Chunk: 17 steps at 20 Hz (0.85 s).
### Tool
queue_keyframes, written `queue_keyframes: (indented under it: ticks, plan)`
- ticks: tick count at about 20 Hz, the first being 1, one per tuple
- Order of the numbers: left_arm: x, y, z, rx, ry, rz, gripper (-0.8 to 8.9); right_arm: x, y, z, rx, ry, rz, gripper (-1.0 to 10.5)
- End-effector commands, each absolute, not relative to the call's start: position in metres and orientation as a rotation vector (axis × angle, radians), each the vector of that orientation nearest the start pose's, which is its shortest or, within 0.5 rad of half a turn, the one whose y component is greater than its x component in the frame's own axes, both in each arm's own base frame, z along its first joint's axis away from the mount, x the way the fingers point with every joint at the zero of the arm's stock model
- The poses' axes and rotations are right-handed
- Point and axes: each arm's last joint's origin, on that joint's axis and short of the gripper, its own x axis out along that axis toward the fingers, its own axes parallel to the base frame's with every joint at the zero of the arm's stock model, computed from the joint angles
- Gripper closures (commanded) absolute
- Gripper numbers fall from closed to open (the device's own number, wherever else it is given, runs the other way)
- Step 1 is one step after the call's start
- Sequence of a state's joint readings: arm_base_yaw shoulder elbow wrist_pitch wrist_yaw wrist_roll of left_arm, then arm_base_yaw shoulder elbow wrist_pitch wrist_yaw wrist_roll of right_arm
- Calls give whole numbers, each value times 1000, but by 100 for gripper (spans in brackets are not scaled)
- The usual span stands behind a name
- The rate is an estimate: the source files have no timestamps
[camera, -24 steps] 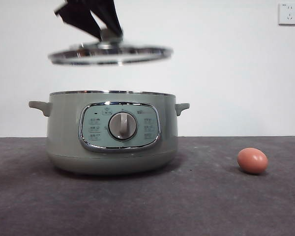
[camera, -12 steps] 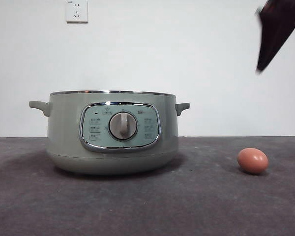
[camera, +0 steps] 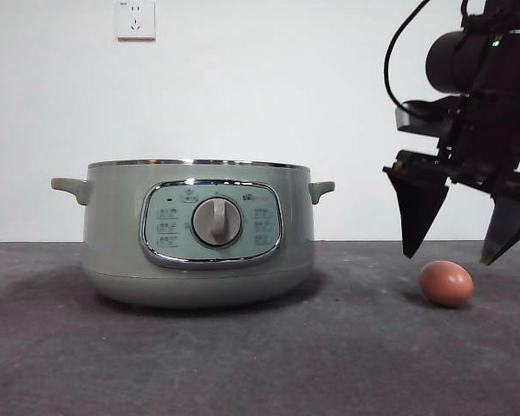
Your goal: Pick up the egg,open the lid,put the egg in the pot,close the lid
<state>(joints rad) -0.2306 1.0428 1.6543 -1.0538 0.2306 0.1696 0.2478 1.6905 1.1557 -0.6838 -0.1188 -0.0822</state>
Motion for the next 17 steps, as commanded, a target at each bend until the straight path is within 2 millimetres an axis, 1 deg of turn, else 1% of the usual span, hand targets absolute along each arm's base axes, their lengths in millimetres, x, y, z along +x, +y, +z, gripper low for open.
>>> queue_keyframes:
  ticks: [1, 4, 6, 8, 9, 10, 11, 12, 16, 17]
  plan:
    - [129, -37, 489, 153, 336, -490, 821, 320, 85, 194, -133, 1216, 348, 393]
    - [129, -37, 489, 153, 336, -490, 821, 324, 85, 187, -124, 1227, 334, 395]
    - [129, -37, 489, 153, 336, -489, 821, 325, 86, 181, -116, 1244, 325, 452]
    - [129, -37, 489, 154, 334, -489, 821, 326, 86, 176, -118, 1265, 324, 458]
    - [129, -37, 489, 154, 333, -489, 821, 327, 86, 174, -118, 1272, 322, 497]
    - [129, -37, 489, 154, 333, -489, 821, 327, 86, 173, -116, 1271, 321, 567]
    - [129, -37, 489, 154, 334, -489, 821, 328, 87, 173, -115, 1265, 322, 663]
    - [130, -37, 489, 154, 335, -489, 821, 328, 87, 173, -115, 1263, 322, 723]
    - [130, -37, 489, 154, 335, -489, 821, 328, 87, 173, -110, 1264, 330, 904]
    - [130, -37, 489, 154, 335, -489, 821, 328, 87, 173, -102, 1265, 342, 964]
